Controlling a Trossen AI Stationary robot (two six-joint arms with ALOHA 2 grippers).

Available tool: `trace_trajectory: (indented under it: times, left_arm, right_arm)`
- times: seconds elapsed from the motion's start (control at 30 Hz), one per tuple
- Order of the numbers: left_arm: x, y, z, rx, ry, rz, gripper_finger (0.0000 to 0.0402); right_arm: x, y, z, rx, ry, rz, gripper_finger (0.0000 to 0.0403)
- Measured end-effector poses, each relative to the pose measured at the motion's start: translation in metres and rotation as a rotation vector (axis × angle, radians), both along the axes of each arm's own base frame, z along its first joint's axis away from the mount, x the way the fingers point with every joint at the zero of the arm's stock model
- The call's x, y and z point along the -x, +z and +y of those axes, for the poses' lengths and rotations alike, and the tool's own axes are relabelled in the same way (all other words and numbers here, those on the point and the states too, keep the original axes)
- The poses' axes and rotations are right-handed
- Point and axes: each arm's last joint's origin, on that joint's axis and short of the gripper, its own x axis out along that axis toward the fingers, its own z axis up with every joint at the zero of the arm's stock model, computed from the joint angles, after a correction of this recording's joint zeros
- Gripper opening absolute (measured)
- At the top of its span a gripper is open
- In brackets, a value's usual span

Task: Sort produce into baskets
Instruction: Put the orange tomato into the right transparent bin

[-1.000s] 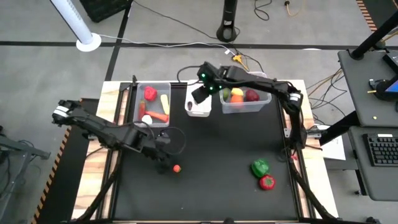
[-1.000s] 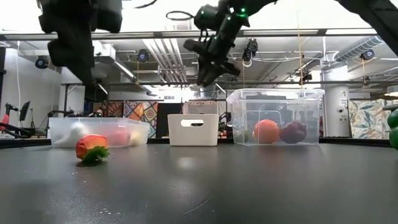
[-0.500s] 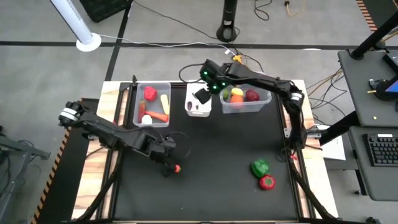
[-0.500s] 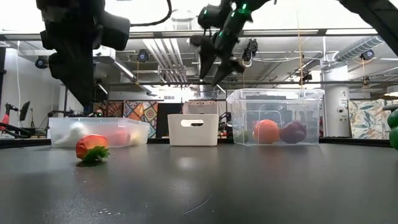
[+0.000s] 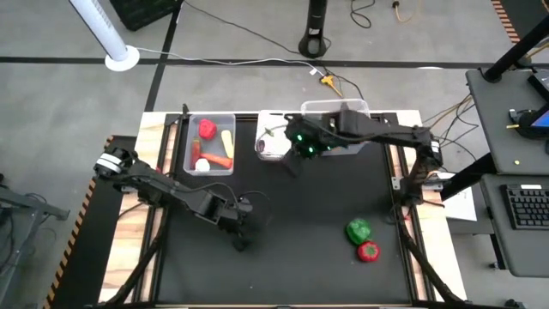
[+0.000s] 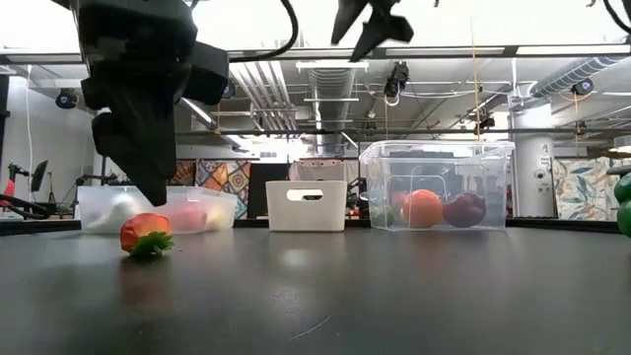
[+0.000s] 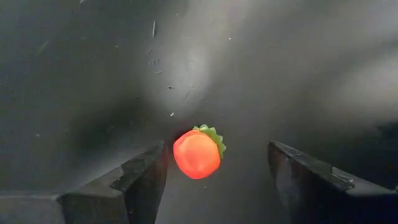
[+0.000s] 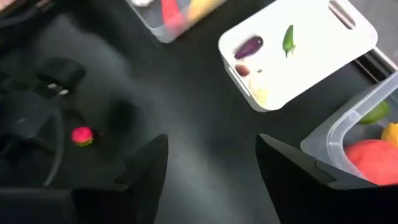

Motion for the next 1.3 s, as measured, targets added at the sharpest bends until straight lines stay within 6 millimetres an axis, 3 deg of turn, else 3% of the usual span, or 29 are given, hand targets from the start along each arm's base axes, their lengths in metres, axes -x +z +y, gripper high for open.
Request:
trace_trajectory:
  times: [0.13,0.27,0.7,0.83,1.0,1.17,1.3]
  left_arm:
    - [0.002,-0.001,0.001,-0.033,-0.063,0.011,0.0256]
    - [0.004,-0.002,0.001,-0.113,-0.23,0.018,0.0256]
    - [-0.005,-0.037,-0.003,-0.163,-0.289,0.114,0.025]
    - [-0.005,-0.04,-0.004,-0.169,-0.287,0.121,0.0218]
    - [-0.005,-0.039,-0.004,-0.163,-0.265,0.122,0.0149]
    - [-0.009,-0.033,-0.006,-0.143,-0.248,0.103,0.0074]
    - [-0.014,-0.026,-0.008,-0.137,-0.248,0.074,0.004]
  right_arm:
    - [0.01,0.013,0.026,0.05,-0.009,-0.042,0.0235]
    - [0.014,0.019,0.039,0.093,-0.022,-0.063,0.0235]
    - [0.013,0.016,0.045,0.085,-0.019,-0.053,0.0229]
    - [0.013,0.016,0.048,0.08,-0.018,-0.053,0.0229]
    - [0.013,0.016,0.056,0.077,0.003,-0.054,0.0228]
    - [0.015,0.016,0.066,0.079,0.036,-0.047,0.0228]
    - [0.017,0.014,0.071,0.095,0.045,-0.019,0.0228]
